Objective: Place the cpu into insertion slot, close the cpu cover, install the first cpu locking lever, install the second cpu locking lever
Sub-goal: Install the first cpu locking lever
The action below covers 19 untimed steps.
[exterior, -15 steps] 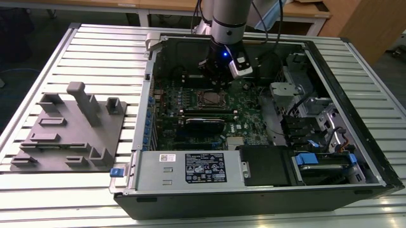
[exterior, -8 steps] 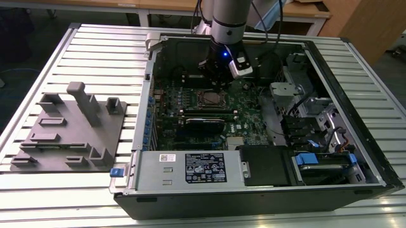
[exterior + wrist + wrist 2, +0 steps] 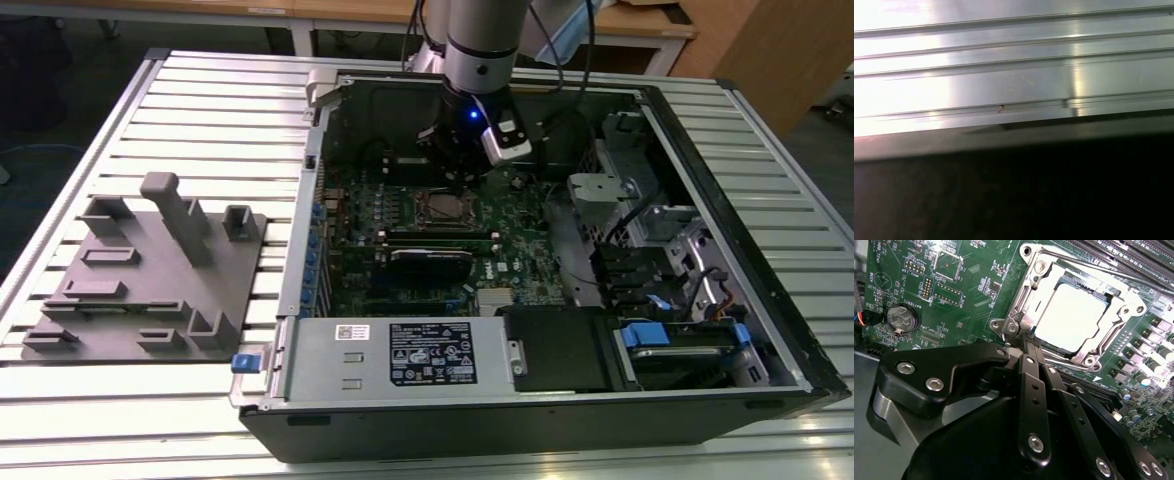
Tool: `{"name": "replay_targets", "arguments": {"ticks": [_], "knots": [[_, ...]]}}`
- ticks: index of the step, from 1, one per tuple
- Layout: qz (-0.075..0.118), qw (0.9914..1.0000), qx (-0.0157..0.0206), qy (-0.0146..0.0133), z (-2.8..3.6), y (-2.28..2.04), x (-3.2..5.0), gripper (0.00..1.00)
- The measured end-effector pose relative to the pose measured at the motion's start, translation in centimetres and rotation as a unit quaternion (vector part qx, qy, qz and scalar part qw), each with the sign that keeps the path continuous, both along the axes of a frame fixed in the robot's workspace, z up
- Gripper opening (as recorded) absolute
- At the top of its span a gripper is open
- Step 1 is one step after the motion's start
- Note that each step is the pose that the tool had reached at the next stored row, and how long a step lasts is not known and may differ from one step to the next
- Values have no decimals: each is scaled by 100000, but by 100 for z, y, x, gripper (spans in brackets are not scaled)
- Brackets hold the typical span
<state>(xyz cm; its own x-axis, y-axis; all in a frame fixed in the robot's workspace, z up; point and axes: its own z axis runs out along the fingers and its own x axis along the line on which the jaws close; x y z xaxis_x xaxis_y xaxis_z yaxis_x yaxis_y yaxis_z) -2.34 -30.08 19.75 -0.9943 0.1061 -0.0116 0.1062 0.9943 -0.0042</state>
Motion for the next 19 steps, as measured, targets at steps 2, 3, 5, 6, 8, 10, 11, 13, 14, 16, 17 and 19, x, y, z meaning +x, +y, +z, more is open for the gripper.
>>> {"name": "replay_targets", "arguments": {"ticks": [2, 3, 5, 6, 8, 10, 11, 13, 14, 16, 17, 19], "knots": [[-1, 100000, 8, -6, -1, 0, 0, 11], [0, 100000, 7, -3, -1, 0, 0, 11], [-1, 100000, 3, -4, -1, 0, 0, 11], [-1, 100000, 10, -9, 1, 0, 0, 11], [-1, 100000, 74, -49, 13, 2, 1, 11], [-2, 100000, 11, -8, 30, 0, -2, 11], [-9, 100000, 22, -15, 32, 1, -4, 11], [3, 100000, 23, -16, 33, 1, -16, 11], [0, 100000, 8, -5, 35, 0, -31, 11], [-5, 100000, 21, -10, 35, 0, -68, 11], [-1, 100000, 31, -13, 35, 0, -91, 11], [2, 100000, 61, -31, 35, 0, -139, 11]]}}
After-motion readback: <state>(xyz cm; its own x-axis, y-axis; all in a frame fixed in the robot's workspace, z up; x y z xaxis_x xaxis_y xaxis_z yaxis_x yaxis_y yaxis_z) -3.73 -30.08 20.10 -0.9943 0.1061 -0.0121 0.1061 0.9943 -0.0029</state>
